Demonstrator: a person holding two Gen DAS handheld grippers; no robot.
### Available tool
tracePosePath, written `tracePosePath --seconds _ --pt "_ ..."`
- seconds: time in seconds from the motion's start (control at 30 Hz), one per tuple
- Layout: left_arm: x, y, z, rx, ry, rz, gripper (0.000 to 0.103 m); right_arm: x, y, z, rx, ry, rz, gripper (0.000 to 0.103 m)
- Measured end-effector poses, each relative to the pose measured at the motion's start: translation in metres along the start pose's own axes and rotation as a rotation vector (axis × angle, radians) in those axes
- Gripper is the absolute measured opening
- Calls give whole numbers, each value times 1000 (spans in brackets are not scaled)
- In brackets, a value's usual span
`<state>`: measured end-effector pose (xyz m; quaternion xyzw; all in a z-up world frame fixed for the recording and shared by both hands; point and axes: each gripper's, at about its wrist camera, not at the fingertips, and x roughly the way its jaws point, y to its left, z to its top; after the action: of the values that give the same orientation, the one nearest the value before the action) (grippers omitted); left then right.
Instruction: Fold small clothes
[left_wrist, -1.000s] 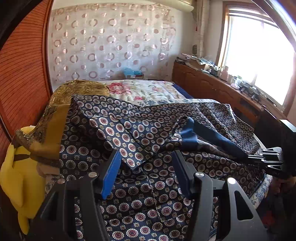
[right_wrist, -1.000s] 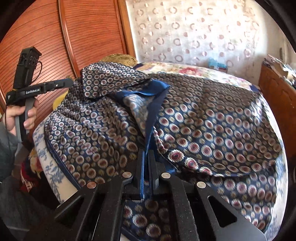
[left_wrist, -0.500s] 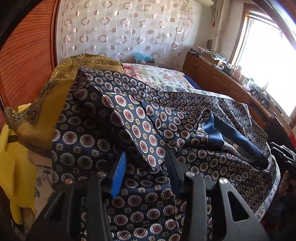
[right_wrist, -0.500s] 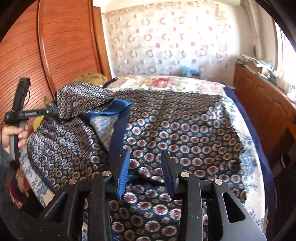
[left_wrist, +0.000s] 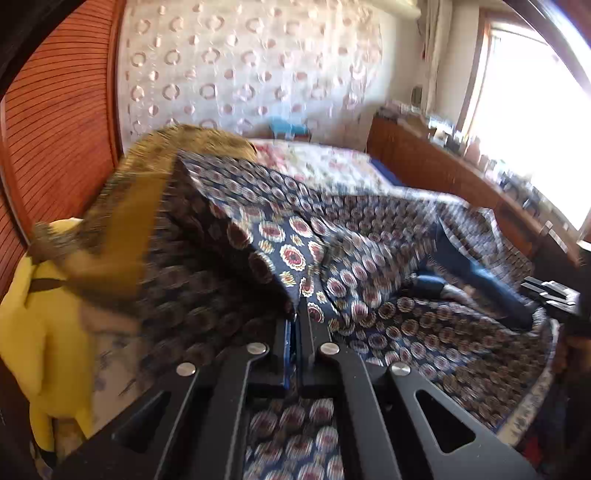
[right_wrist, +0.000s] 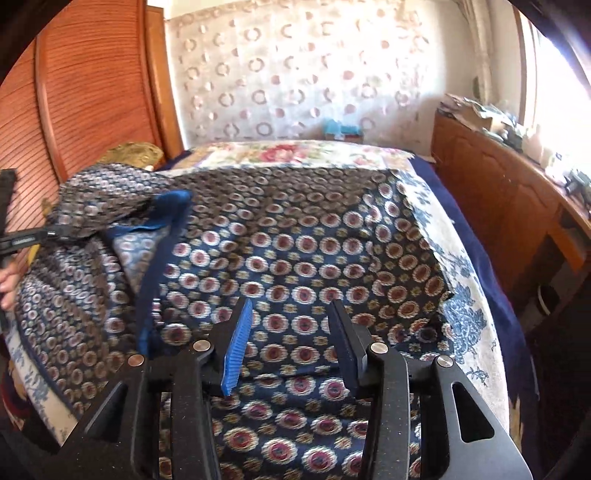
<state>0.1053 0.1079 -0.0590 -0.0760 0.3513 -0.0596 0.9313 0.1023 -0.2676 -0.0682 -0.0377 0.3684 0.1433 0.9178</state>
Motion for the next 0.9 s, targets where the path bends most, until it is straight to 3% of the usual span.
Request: tracePosePath --seconds 0.2,0.33,0.5,0.63,0.8,0.9 --pt "-47 39 -22 -61 -30 52 0 0 -6 -2 19 8 -15 43" --pt "-42 56 -32 -82 10 85 0 0 -6 -1 20 -4 -25 43" --pt "-40 57 -41 -90 31 63 4 -8 -13 -3 41 -11 -35 43" --pt "-47 47 -40 -59 11 59 37 -20 -29 -7 66 -17 -57 46" --pt "-56 39 -38 -40 -12 47 54 -35 -56 -12 117 -23 -87 48" --pt "-51 38 -40 -40 -1 48 56 -33 -70 -13 156 -2 -71 52"
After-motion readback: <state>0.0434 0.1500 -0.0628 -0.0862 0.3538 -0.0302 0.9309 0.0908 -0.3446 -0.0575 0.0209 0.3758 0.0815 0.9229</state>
